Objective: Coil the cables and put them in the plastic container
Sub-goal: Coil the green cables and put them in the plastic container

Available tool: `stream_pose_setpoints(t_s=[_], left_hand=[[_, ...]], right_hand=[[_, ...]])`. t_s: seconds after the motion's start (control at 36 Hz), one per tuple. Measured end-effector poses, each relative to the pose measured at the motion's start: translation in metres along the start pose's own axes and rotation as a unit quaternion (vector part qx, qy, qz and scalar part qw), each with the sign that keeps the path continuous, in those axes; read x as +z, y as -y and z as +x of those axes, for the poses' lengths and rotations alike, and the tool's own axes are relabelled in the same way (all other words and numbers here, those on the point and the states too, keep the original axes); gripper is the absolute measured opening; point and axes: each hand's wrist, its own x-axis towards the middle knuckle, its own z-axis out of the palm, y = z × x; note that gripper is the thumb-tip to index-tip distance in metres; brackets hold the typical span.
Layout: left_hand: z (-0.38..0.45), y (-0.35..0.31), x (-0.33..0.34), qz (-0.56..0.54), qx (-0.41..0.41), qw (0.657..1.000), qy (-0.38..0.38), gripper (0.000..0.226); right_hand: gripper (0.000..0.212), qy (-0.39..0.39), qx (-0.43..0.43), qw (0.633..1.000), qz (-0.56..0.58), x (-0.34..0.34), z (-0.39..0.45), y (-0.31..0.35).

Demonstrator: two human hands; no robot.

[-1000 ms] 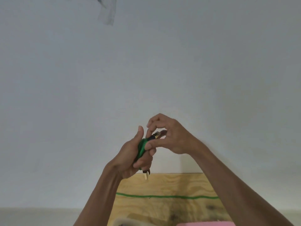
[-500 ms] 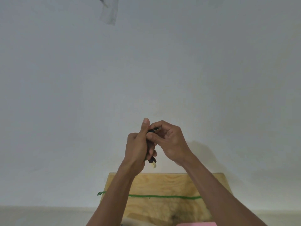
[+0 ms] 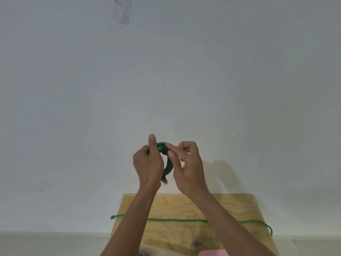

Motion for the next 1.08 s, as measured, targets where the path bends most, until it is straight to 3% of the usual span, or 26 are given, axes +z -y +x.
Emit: stream_pose_setpoints(t_s=[0.19, 0.39, 0.58, 0.92, 1.08], left_hand=[[0.000, -0.004, -0.003, 0.014, 0.064, 0.997, -0.036, 0.066], [0.002, 0.000, -0.008, -0.016, 0.074, 0.997, -0.009, 0.064], [0.003, 0.012, -0.013, -0.052, 0.033, 0.998, 0.001, 0.066], [0.002, 0.012, -0.022, -0.084, -0.039, 0.994, 0.052, 0.061], [0.005, 0.015, -0.027, -0.066, -0.041, 0.995, 0.068, 0.059]], right_hand=[[0.005, -0.033, 0.052, 0.998, 0.004, 0.001, -0.005, 0.008], [0.005, 0.015, 0.066, 0.998, -0.015, 0.002, 0.003, 0.008], [0.010, 0.039, 0.113, 0.993, -0.004, 0.007, 0.001, 0.007], [0.010, 0.059, 0.201, 0.951, 0.227, 0.006, 0.000, 0.007], [0.052, 0.097, 0.284, 0.917, 0.261, 0.005, 0.001, 0.002]])
